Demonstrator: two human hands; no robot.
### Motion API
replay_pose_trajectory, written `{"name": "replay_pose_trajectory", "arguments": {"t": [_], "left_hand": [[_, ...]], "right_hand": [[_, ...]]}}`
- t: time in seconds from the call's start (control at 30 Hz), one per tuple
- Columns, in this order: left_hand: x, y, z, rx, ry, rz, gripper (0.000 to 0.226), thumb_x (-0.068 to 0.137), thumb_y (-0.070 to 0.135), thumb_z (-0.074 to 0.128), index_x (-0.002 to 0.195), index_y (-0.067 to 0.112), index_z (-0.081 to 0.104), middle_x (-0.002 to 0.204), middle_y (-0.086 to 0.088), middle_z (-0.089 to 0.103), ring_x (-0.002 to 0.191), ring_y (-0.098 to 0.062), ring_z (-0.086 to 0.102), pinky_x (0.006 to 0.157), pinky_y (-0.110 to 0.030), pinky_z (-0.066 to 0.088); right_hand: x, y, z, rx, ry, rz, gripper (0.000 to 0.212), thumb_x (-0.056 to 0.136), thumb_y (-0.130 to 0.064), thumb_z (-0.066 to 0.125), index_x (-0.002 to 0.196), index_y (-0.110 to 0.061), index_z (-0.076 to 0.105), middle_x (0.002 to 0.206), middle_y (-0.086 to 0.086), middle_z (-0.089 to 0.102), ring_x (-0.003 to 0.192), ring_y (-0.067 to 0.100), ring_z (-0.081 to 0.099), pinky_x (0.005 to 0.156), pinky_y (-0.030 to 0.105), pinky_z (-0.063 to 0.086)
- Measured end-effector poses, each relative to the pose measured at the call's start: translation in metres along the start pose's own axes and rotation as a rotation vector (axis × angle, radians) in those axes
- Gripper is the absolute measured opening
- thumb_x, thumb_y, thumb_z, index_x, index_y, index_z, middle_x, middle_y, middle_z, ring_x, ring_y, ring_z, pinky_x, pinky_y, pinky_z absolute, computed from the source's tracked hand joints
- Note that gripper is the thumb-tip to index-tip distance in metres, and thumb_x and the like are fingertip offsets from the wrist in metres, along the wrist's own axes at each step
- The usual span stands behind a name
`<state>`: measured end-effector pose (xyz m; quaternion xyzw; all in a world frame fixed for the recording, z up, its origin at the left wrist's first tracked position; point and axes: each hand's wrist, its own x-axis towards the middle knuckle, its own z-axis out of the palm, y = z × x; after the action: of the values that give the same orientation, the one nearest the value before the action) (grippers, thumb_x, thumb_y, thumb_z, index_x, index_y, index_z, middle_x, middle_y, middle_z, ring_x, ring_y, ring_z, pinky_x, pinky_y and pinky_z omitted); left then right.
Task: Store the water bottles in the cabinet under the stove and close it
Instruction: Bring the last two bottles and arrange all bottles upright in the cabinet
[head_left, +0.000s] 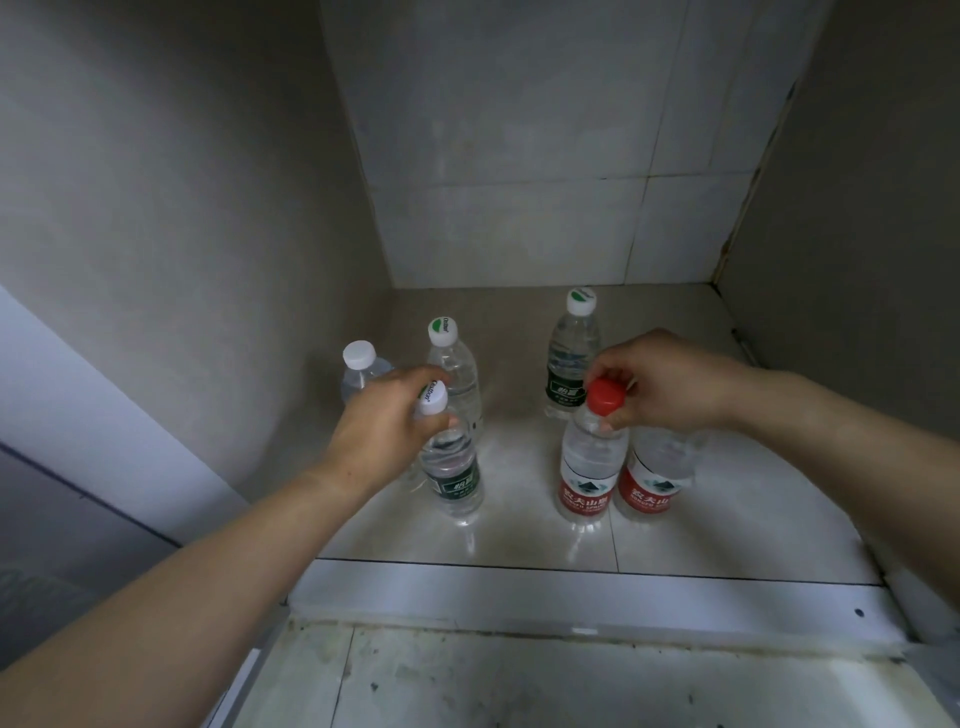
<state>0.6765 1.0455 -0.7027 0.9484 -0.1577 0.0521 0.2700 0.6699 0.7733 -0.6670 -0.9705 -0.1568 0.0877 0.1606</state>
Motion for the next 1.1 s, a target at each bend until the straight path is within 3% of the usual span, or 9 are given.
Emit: {"name": "replay_pose_trajectory", "arguments": {"t": [0.13, 0.2, 0.3, 0.37, 0.4, 0.57, 0.8, 0.97, 1.1], "left_hand": [[0.012, 0.001, 0.006, 0.006, -0.018, 0.013, 0.039, 0.077, 0.026, 0.073, 0.113, 0.018, 0.061, 0.109, -0.004, 0.066, 0.095, -0.020, 0.058, 0.075, -0.026, 0.039], [0.016, 0.000, 0.006, 0.011, -0.014, 0.014, 0.039, 0.078, 0.027, 0.073, 0.115, 0.018, 0.060, 0.111, -0.004, 0.065, 0.095, -0.020, 0.058, 0.075, -0.025, 0.037], [0.019, -0.003, 0.001, 0.029, -0.028, 0.017, 0.039, 0.079, 0.026, 0.072, 0.115, 0.017, 0.060, 0.109, -0.003, 0.065, 0.087, -0.017, 0.051, 0.071, -0.024, 0.033], [0.020, -0.006, -0.003, 0.033, -0.039, 0.021, 0.038, 0.079, 0.025, 0.072, 0.114, 0.017, 0.061, 0.107, -0.002, 0.065, 0.085, -0.014, 0.049, 0.071, -0.023, 0.032], [0.020, -0.008, -0.005, 0.030, -0.038, 0.024, 0.037, 0.078, 0.025, 0.072, 0.113, 0.018, 0.062, 0.106, -0.001, 0.065, 0.086, -0.014, 0.050, 0.072, -0.023, 0.033], [0.015, -0.015, -0.007, -0.012, -0.029, 0.013, 0.036, 0.075, 0.024, 0.076, 0.108, 0.022, 0.063, 0.095, 0.007, 0.061, 0.087, -0.013, 0.056, 0.072, -0.024, 0.039], [0.006, -0.016, -0.003, -0.050, -0.030, 0.066, 0.035, 0.073, 0.022, 0.078, 0.105, 0.021, 0.063, 0.089, 0.004, 0.061, 0.079, -0.020, 0.060, 0.075, -0.037, 0.052], [0.004, -0.015, -0.001, -0.036, -0.025, 0.079, 0.038, 0.075, 0.025, 0.075, 0.110, 0.022, 0.061, 0.095, 0.011, 0.058, 0.088, -0.015, 0.060, 0.079, -0.036, 0.051], [0.007, -0.018, -0.008, -0.050, -0.057, 0.085, 0.040, 0.076, 0.041, 0.071, 0.112, 0.029, 0.059, 0.099, 0.013, 0.060, 0.090, -0.011, 0.059, 0.077, -0.034, 0.052]], "right_hand": [[0.006, -0.001, -0.016, 0.073, -0.076, 0.012, 0.048, 0.064, -0.035, 0.082, 0.108, -0.024, 0.065, 0.097, -0.011, 0.066, 0.092, 0.007, 0.062, 0.086, 0.023, 0.049], [0.017, 0.005, -0.024, 0.211, 0.051, 0.017, 0.042, 0.066, -0.037, 0.080, 0.103, -0.025, 0.066, 0.094, -0.014, 0.066, 0.090, 0.005, 0.063, 0.080, 0.016, 0.047], [0.048, 0.023, -0.017, 0.218, 0.323, -0.021, 0.060, 0.069, -0.034, 0.079, 0.122, -0.018, 0.055, 0.126, 0.003, 0.051, 0.116, 0.017, 0.050, 0.097, 0.028, 0.043], [0.070, 0.032, -0.002, 0.116, 0.257, -0.002, 0.083, 0.072, -0.033, 0.077, 0.141, -0.017, 0.034, 0.146, 0.011, 0.027, 0.134, 0.027, 0.030, 0.110, 0.032, 0.027], [0.079, 0.034, 0.004, 0.128, 0.217, 0.036, 0.085, 0.074, -0.032, 0.075, 0.143, -0.016, 0.029, 0.148, 0.012, 0.025, 0.136, 0.028, 0.027, 0.109, 0.029, 0.023], [0.101, 0.036, 0.013, 0.265, 0.359, 0.050, 0.044, 0.080, -0.012, 0.069, 0.122, -0.010, 0.055, 0.126, 0.012, 0.057, 0.112, 0.024, 0.053, 0.084, 0.019, 0.034], [0.102, 0.022, 0.010, 0.261, 0.294, -0.036, 0.039, 0.076, -0.014, 0.075, 0.111, -0.007, 0.060, 0.113, 0.010, 0.062, 0.093, 0.011, 0.050, 0.071, 0.017, 0.033], [0.106, 0.006, 0.013, 0.255, 0.248, -0.067, 0.039, 0.072, -0.012, 0.077, 0.108, -0.007, 0.062, 0.110, 0.009, 0.063, 0.093, 0.014, 0.053, 0.078, 0.022, 0.039], [0.103, -0.001, 0.016, 0.254, 0.225, -0.085, 0.038, 0.070, -0.012, 0.078, 0.105, -0.009, 0.063, 0.105, 0.006, 0.064, 0.095, 0.016, 0.057, 0.083, 0.027, 0.044]]}}
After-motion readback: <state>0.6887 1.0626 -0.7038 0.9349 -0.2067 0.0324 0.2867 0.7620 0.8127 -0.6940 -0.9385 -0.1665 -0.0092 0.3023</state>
